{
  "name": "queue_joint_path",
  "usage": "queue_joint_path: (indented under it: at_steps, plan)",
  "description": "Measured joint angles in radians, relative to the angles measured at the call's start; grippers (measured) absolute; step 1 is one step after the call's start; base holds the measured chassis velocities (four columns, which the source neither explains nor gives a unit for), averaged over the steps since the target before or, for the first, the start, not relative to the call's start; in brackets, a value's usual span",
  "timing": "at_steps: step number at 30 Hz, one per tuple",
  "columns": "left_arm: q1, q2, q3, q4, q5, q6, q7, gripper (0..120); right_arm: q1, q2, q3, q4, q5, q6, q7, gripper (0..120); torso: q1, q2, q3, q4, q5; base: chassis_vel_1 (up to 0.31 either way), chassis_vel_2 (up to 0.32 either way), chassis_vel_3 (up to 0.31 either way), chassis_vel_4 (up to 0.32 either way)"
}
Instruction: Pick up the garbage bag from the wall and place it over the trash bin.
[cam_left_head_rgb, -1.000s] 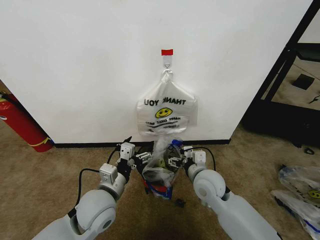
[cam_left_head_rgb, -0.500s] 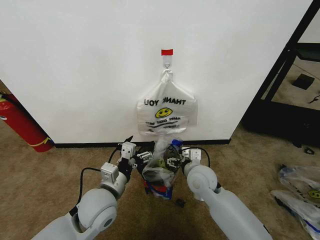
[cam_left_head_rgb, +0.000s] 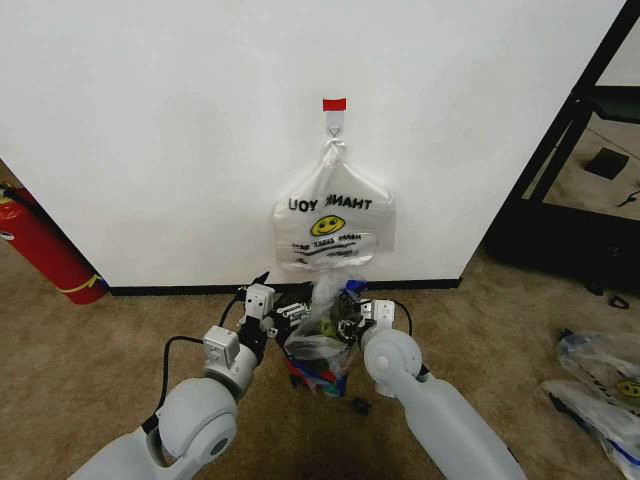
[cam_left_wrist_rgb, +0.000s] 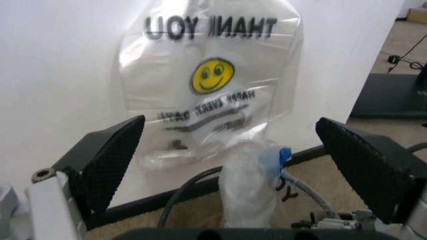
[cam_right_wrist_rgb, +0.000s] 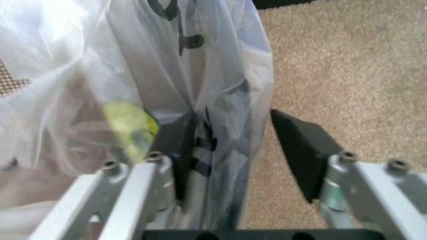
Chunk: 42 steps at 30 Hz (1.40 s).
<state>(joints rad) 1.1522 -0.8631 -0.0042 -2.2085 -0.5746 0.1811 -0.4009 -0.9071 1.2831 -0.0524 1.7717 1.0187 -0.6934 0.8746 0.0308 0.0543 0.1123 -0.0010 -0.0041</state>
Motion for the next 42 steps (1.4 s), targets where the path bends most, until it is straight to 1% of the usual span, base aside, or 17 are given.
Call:
queue_joint_path:
  at_steps: [2, 3, 9, 10, 13, 17, 23, 25, 30, 31, 35, 37, 38, 42]
  plan:
    - [0.000, 0.000, 0.000, -0.002, 0.001, 0.000, 0.000, 100, 0.002, -0.002, -0.002, 0.004, 0.003, -0.001, 0.010, 34, 0.000, 0.000, 0.000, 0.0000, 0.0000, 0.000, 0.000, 0.000, 0.000]
    - [0.000, 0.000, 0.000, -0.002, 0.001, 0.000, 0.000, 100, 0.002, -0.002, -0.002, 0.004, 0.003, -0.001, 0.010, 34, 0.000, 0.000, 0.000, 0.0000, 0.0000, 0.000, 0.000, 0.000, 0.000]
    - [0.010, -0.003, 0.001, -0.001, 0.012, -0.004, 0.000, 100, 0.006, -0.006, -0.003, 0.009, 0.011, 0.001, 0.021, 8, 0.000, 0.000, 0.000, 0.0000, 0.0000, 0.000, 0.000, 0.000, 0.000]
    - [0.010, -0.003, 0.001, -0.001, 0.012, -0.004, 0.000, 100, 0.006, -0.006, -0.003, 0.009, 0.011, 0.001, 0.021, 8, 0.000, 0.000, 0.000, 0.0000, 0.0000, 0.000, 0.000, 0.000, 0.000]
    - [0.014, -0.004, 0.001, 0.001, 0.017, -0.006, 0.000, 100, 0.001, -0.005, 0.000, 0.018, 0.010, 0.012, 0.020, 0, 0.000, 0.000, 0.000, 0.0003, 0.0003, 0.000, 0.000, 0.000, 0.000]
    - [0.016, -0.005, 0.004, 0.002, 0.025, -0.006, 0.002, 100, -0.012, -0.007, 0.012, 0.032, 0.008, 0.029, 0.014, 0, 0.000, 0.000, 0.000, 0.0000, 0.0001, 0.000, 0.000, 0.000, 0.000]
    - [0.007, -0.003, 0.024, -0.001, 0.031, -0.002, 0.003, 100, -0.054, -0.021, 0.048, 0.066, -0.009, 0.080, -0.019, 0, 0.000, 0.000, 0.000, 0.0001, 0.0001, 0.000, 0.000, 0.000, 0.000]
    - [-0.008, 0.005, 0.033, -0.012, 0.029, 0.009, 0.006, 100, -0.083, -0.027, 0.077, 0.089, -0.028, 0.120, -0.061, 0, 0.000, 0.000, 0.000, 0.0000, 0.0001, 0.000, 0.000, 0.000, 0.000]
    - [-0.069, 0.039, 0.064, -0.048, 0.000, 0.047, 0.018, 100, -0.192, -0.039, 0.176, 0.175, -0.084, 0.253, -0.221, 0, 0.000, 0.000, 0.000, 0.0000, 0.0001, 0.000, 0.000, 0.000, 0.000]
    - [-0.069, 0.039, 0.064, -0.048, 0.000, 0.047, 0.018, 100, -0.192, -0.039, 0.176, 0.175, -0.084, 0.253, -0.221, 0, 0.000, 0.000, 0.000, 0.0000, 0.0001, 0.000, 0.000, 0.000, 0.000]
    - [-0.111, 0.066, 0.105, -0.058, -0.029, 0.076, 0.024, 99, -0.297, -0.047, 0.230, 0.224, -0.139, 0.349, -0.315, 0, 0.000, 0.000, 0.000, 0.0000, 0.0000, 0.000, 0.000, 0.000, 0.000]
    - [-0.134, 0.072, 0.120, -0.065, -0.054, 0.099, 0.025, 99, -0.342, -0.050, 0.240, 0.237, -0.178, 0.383, -0.347, 0, 0.000, 0.000, 0.000, -0.0001, 0.0000, 0.000, 0.000, 0.000, 0.000]
    - [-0.134, 0.072, 0.120, -0.065, -0.054, 0.099, 0.025, 99, -0.342, -0.050, 0.240, 0.237, -0.178, 0.383, -0.347, 0, 0.000, 0.000, 0.000, -0.0001, 0.0000, 0.000, 0.000, 0.000, 0.000]
    - [-0.211, 0.089, 0.162, -0.088, -0.151, 0.174, 0.013, 98, -0.401, -0.032, 0.242, 0.250, -0.249, 0.416, -0.371, 0, 0.000, 0.000, 0.000, 0.0000, 0.0001, 0.000, 0.000, 0.000, 0.000]
